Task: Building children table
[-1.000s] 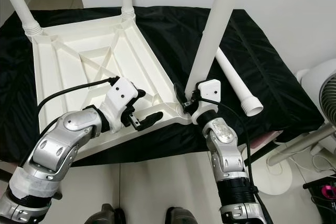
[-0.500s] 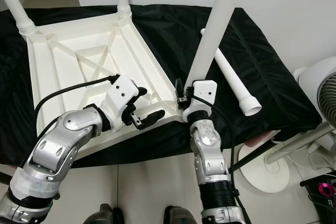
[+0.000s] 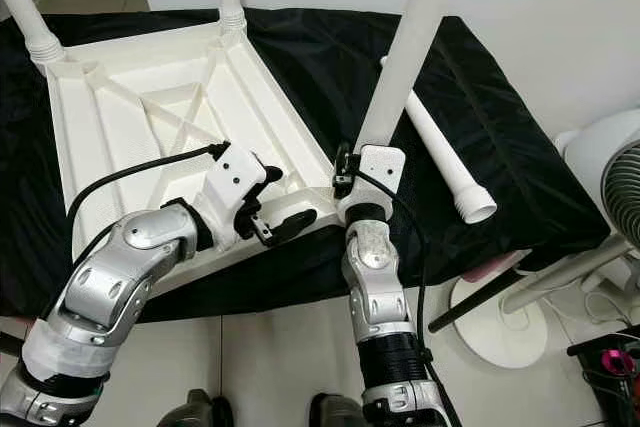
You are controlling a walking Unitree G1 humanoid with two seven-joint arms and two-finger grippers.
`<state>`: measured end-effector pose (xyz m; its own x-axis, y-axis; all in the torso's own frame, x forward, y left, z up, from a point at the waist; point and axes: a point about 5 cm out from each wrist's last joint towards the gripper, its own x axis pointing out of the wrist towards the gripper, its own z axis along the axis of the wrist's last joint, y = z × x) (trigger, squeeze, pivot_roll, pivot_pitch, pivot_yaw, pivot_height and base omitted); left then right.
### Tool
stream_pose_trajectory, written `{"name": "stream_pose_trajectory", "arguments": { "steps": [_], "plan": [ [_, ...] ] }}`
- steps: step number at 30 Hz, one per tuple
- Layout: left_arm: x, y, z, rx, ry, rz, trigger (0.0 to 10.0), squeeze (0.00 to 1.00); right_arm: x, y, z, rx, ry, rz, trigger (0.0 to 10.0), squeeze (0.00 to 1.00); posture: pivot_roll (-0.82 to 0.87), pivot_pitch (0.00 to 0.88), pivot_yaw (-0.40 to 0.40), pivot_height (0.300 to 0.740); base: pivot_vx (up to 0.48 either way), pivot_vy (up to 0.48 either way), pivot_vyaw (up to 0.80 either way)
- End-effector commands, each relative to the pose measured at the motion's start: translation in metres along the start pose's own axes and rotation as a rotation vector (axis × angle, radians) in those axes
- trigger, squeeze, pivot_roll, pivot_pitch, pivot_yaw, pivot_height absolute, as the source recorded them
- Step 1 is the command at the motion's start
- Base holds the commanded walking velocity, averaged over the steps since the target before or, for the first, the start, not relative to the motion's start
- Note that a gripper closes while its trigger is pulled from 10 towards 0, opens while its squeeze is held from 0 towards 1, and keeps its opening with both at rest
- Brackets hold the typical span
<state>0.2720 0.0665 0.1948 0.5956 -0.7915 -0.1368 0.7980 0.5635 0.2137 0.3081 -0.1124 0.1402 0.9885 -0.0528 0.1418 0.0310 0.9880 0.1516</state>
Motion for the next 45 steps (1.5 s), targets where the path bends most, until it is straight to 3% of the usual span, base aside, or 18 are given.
{"name": "stream_pose_trajectory", "arguments": {
  "steps": [1, 6, 11, 12, 16, 18, 21, 29, 30, 31, 32, 33, 34, 45],
  "plan": [
    [0.001, 0.001, 0.0, 0.014, 0.005, 0.037, 10.0, 0.0, -0.004, -0.005, -0.005, 0.021, 0.008, 0.01, 10.0, 1.0, -0.06, 0.064, -0.02, 0.74, 0.0, 0.0, 0.0],
    [0.001, 0.001, 0.0, 0.016, 0.006, 0.034, 10.0, 0.0, -0.004, -0.014, 0.006, 0.015, -0.07, 0.047, 10.0, 1.0, -0.07, 0.069, -0.009, 0.74, 0.0, 0.0, 0.0],
    [0.002, -0.002, -0.001, 0.012, 0.01, 0.024, 10.0, 0.0, 0.0, -0.036, 0.013, -0.034, -0.088, 0.118, 10.0, 1.0, -0.07, 0.071, -0.007, 0.74, 0.0, 0.0, 0.0],
    [0.002, -0.004, -0.001, 0.011, 0.01, 0.019, 10.0, 0.0, 0.001, -0.041, 0.015, -0.06, -0.089, 0.148, 10.0, 0.0, -0.07, 0.074, -0.006, 0.74, 0.0, 0.0, 0.0],
    [0.003, -0.007, -0.002, 0.011, 0.013, 0.006, 10.0, 0.0, 0.004, -0.048, 0.018, -0.105, -0.081, 0.264, 10.0, 0.0, -0.07, 0.074, -0.004, 0.74, 0.0, 0.0, 0.0],
    [0.003, -0.007, -0.002, 0.011, 0.013, 0.006, 10.0, 0.0, 0.004, -0.048, 0.018, -0.105, -0.081, 0.264, 10.0, 0.0, -0.07, 0.074, -0.004, 0.74, 0.0, 0.0, 0.0],
    [0.004, -0.012, -0.005, 0.015, 0.029, -0.016, 10.0, 0.0, 0.008, -0.049, 0.022, -0.129, -0.073, 0.411, 10.0, 0.0, -0.07, 0.076, -0.005, 0.74, 0.0, 0.0, 0.0],
    [0.005, -0.021, -0.01, 0.027, 0.057, -0.035, 10.0, 0.0, 0.022, -0.052, 0.02, -0.195, -0.008, 0.589, 10.0, 0.0, -0.06, 0.081, -0.009, 0.74, 0.0, 0.0, 0.0],
    [0.006, -0.023, -0.01, 0.026, 0.058, -0.035, 10.0, 0.0, 0.024, -0.052, 0.02, -0.205, 0.003, 0.601, 5.6, 0.0, -0.06, 0.081, -0.01, 0.74, 0.0, 0.0, 0.0],
    [0.006, -0.023, -0.01, 0.026, 0.058, -0.035, 10.0, 0.0, 0.024, -0.052, 0.02, -0.205, 0.003, 0.601, 5.6, 0.0, -0.06, 0.081, -0.01, 0.74, 0.0, 0.0, 0.0],
    [0.006, -0.024, -0.01, 0.025, 0.058, -0.035, 10.0, 0.0, 0.026, -0.053, 0.019, -0.211, 0.01, 0.611, 4.9, 0.0, -0.05, 0.082, -0.012, 0.74, 0.0, 0.0, 0.0],
    [0.006, -0.025, -0.009, 0.023, 0.057, -0.036, 10.0, 0.0, 0.028, -0.053, 0.017, -0.219, 0.023, 0.627, 2.1, 0.0, -0.05, 0.082, -0.014, 0.74, 0.0, 0.0, 0.0],
    [0.007, -0.026, -0.01, 0.023, 0.058, -0.035, 10.0, 0.0, 0.029, -0.054, 0.017, -0.224, 0.031, 0.629, 0.0, 0.0, -0.05, 0.082, -0.016, 0.74, 0.0, 0.0, 0.0],
    [0.005, -0.023, -0.009, 0.028, 0.061, -0.017, 10.0, 0.0, 0.032, -0.062, 0.008, -0.198, 0.098, 0.626, 0.0, 0.0, -0.05, 0.089, -0.018, 0.74, 0.0, 0.0, 0.0]
  ]
}}
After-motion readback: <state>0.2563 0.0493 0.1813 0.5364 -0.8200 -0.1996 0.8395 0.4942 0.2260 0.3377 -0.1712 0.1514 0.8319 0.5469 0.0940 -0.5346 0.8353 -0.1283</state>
